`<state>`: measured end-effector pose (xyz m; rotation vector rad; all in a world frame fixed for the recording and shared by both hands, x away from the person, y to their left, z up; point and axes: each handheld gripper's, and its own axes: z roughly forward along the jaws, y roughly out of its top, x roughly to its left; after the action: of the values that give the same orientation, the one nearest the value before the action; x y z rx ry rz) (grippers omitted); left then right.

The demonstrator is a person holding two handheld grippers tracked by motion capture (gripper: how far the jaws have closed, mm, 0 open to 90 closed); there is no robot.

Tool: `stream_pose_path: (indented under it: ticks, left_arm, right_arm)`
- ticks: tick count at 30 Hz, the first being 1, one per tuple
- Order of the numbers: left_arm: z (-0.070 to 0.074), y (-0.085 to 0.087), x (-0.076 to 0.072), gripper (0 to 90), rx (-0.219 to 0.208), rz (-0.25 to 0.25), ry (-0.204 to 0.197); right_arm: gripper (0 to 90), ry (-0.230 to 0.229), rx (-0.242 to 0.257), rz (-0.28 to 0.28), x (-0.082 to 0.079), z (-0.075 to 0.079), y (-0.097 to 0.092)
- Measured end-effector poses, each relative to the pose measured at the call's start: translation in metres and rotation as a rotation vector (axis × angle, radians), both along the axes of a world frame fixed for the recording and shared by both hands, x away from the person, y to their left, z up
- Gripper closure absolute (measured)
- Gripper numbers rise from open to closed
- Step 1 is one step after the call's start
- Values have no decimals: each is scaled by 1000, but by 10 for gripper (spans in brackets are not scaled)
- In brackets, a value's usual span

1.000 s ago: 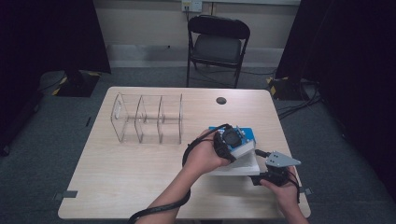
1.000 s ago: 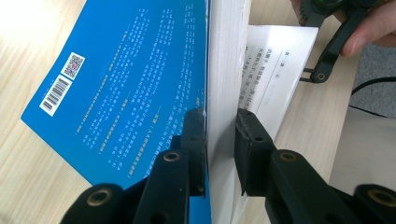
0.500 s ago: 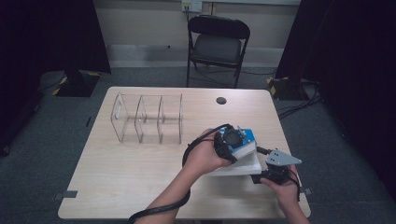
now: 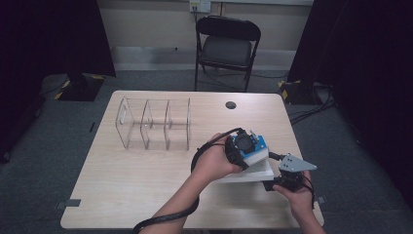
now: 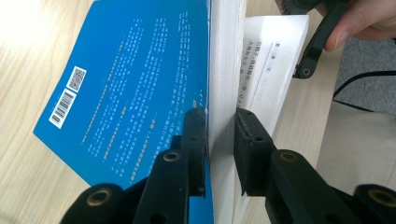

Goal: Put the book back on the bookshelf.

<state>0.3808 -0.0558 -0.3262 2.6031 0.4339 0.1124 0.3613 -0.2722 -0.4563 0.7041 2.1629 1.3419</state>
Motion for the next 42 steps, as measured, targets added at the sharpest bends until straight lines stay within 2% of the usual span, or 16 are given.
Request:
stream_pose_path:
  ticks: [3, 12, 17, 18, 20, 21, 29, 35, 38, 42]
  left_arm:
    - [-1, -1, -1, 754, -6, 3, -1]
    - [1, -1, -3, 755, 5, -15, -2]
    - [16, -1, -3, 758, -5, -15, -13]
    - [23, -1, -3, 758, 0, -24, -14]
    - [27, -1, -3, 758, 4, -27, -16]
    - [31, 1, -2, 758, 4, -25, 1]
    - [30, 3, -2, 758, -9, -29, 6]
    - [31, 1, -1, 756, 4, -34, 14]
    - [32, -1, 0, 754, 11, -47, 2]
    - [33, -2, -1, 754, 21, -47, 4]
  right_arm:
    - [98, -11, -16, -6, 0, 3, 1]
    - [97, -22, -16, -9, 0, 6, 1]
    - [97, -21, 9, -2, -1, 15, 0]
    - [96, -20, 12, 5, -1, 20, 0]
    - [96, -21, 10, 12, -1, 23, 0]
    - [96, -22, 7, 29, -1, 29, 1]
    - [93, -14, -33, 56, 1, 35, 2]
    - [93, -18, -30, 74, 3, 34, 1]
    - [93, -21, -31, 80, 4, 35, 1]
    - [93, -37, -52, 93, 6, 38, 1]
